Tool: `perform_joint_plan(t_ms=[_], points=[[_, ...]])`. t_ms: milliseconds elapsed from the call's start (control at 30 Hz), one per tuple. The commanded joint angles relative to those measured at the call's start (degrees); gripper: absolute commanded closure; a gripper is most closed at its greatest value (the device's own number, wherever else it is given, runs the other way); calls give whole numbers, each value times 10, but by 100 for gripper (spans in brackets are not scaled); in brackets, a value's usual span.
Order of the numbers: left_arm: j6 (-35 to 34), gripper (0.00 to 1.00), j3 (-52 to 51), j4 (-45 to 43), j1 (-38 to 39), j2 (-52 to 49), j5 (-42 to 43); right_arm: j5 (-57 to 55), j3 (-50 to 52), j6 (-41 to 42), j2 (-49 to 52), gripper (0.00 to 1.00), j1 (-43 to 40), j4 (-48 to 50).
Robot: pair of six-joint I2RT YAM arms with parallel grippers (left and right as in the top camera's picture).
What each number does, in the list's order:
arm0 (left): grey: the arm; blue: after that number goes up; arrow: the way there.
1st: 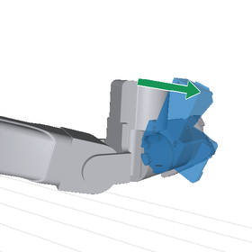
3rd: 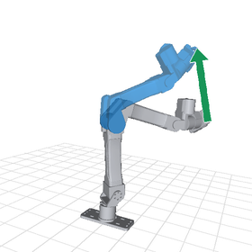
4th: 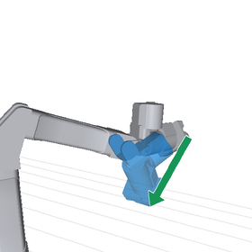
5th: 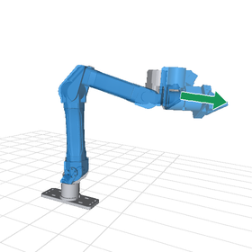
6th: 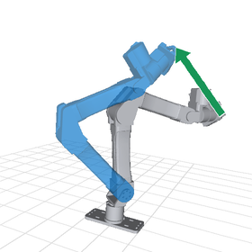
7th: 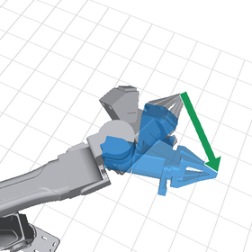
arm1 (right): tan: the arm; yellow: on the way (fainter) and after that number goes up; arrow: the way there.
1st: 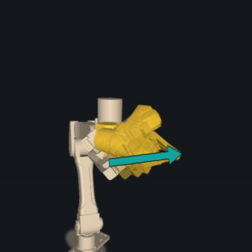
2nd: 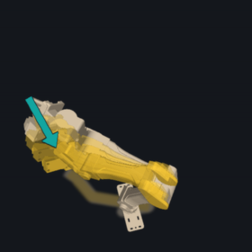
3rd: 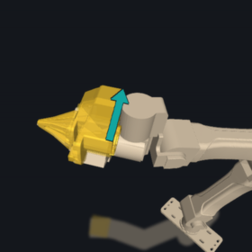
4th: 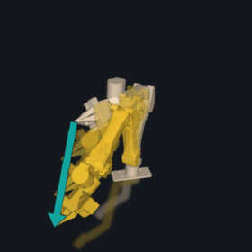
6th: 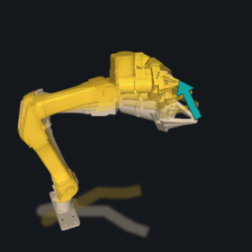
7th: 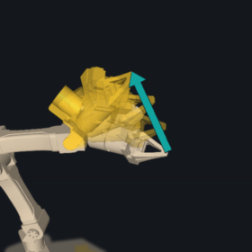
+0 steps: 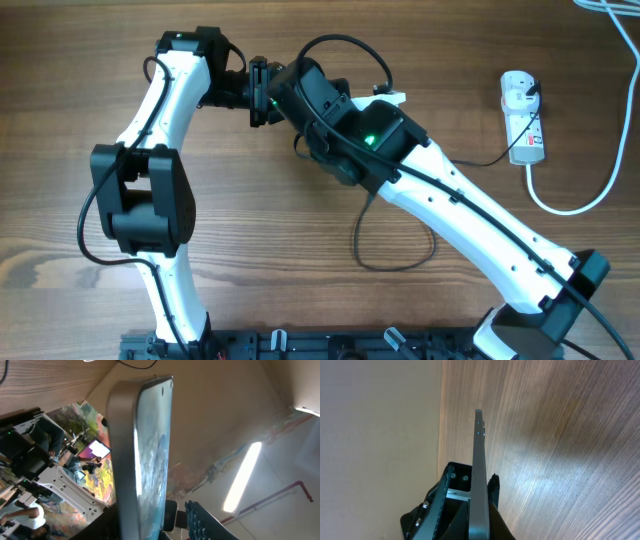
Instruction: Plug charger to phone and switch on socket
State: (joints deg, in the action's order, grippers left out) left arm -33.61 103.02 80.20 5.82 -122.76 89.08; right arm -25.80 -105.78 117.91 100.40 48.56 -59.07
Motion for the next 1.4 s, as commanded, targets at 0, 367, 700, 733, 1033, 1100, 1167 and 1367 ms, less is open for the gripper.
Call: perform_joint_plan(t_ms=[0, 367, 700, 733, 1033, 1100, 1167, 1367], points=[[-1, 60, 1, 2, -3, 20, 13, -2, -6, 8, 10, 96, -2, 13], [-1, 73, 1, 2, -3, 20, 13, -2, -6, 8, 10, 95, -2, 12], [-1, 92, 1, 2, -3, 20, 13, 11, -6, 7, 10, 78, -2, 20], [-1, 94, 1, 3, -3, 20, 13, 11, -6, 8, 10, 73, -2, 21], [6, 96, 1, -5, -3, 20, 11, -21, -6, -77, -15, 0, -5, 18], [6, 96, 1, -40, -3, 20, -5, -21, -6, -161, -41, 0, -18, 19], [6, 96, 1, -64, -3, 20, -44, -12, -6, -337, -79, 1, -48, 18], [83, 96, 1, -94, -5, 20, -91, 200, -6, -640, -114, 0, -204, -74]])
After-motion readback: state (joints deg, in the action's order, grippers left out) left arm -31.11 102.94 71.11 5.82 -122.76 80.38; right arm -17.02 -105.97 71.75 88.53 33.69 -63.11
